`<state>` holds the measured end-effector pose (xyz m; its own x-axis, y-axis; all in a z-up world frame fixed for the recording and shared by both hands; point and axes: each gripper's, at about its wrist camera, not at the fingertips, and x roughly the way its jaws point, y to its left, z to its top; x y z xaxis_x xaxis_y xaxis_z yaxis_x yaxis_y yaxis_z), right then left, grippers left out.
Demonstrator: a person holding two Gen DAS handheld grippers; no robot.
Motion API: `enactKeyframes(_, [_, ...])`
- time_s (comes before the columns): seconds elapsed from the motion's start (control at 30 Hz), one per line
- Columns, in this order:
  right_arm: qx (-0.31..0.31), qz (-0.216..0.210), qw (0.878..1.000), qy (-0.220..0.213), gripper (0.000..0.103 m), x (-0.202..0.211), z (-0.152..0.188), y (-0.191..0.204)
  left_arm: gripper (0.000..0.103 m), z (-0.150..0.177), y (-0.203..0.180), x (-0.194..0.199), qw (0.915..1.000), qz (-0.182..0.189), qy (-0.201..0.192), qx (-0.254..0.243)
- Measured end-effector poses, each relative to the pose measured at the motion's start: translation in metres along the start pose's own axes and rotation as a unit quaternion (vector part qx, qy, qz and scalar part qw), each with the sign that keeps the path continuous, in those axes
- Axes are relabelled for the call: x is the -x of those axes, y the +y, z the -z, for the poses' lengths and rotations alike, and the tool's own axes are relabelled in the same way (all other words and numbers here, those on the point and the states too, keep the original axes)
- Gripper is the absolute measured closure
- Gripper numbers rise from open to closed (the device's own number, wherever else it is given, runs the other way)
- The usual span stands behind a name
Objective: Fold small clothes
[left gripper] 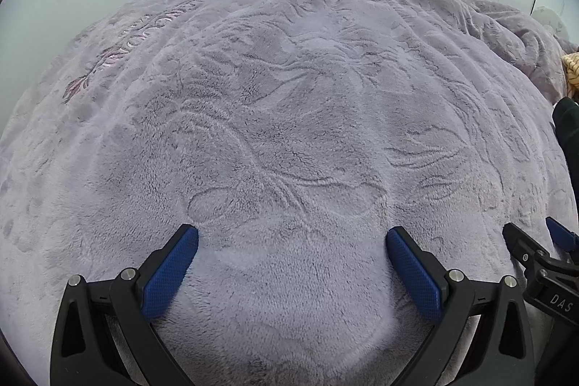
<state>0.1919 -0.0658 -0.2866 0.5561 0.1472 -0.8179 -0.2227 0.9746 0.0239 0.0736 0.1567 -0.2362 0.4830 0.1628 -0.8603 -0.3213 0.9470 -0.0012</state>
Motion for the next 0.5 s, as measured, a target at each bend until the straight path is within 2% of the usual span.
enactKeyframes(0.07, [0.000, 0.000, 1.000, 0.000, 0.000, 0.000, 0.000, 0.000, 0.000, -0.011, -0.004, -0.002, 0.9987, -0.019, 0.043, 0.019])
enactKeyframes(0.1, [0.000, 0.000, 1.000, 0.000, 0.000, 0.000, 0.000, 0.000, 0.000, -0.017, -0.004, 0.000, 0.9957, -0.037, 0.076, 0.039])
enactKeyframes(0.17, [0.000, 0.000, 1.000, 0.000, 0.000, 0.000, 0.000, 0.000, 0.000, -0.022, -0.008, 0.012, 0.9889, -0.082, 0.113, 0.050])
enactKeyframes(0.23, [0.000, 0.000, 1.000, 0.000, 0.000, 0.000, 0.000, 0.000, 0.000, -0.023, -0.021, 0.043, 0.9811, -0.139, 0.129, 0.040])
enactKeyframes(0.3, [0.000, 0.000, 1.000, 0.000, 0.000, 0.000, 0.000, 0.000, 0.000, -0.016, -0.036, 0.086, 0.9726, -0.179, 0.135, 0.062])
enactKeyframes(0.37, [0.000, 0.000, 1.000, 0.000, 0.000, 0.000, 0.000, 0.000, 0.000, -0.002, -0.049, 0.125, 0.9685, -0.182, 0.133, 0.106])
enactKeyframes(0.43, [0.000, 0.000, 1.000, 0.000, 0.000, 0.000, 0.000, 0.000, 0.000, 0.020, -0.062, 0.153, 0.9667, -0.165, 0.135, 0.141])
enactKeyframes(0.5, [0.000, 0.000, 1.000, 0.000, 0.000, 0.000, 0.000, 0.000, 0.000, 0.040, -0.084, 0.173, 0.9647, -0.146, 0.157, 0.153])
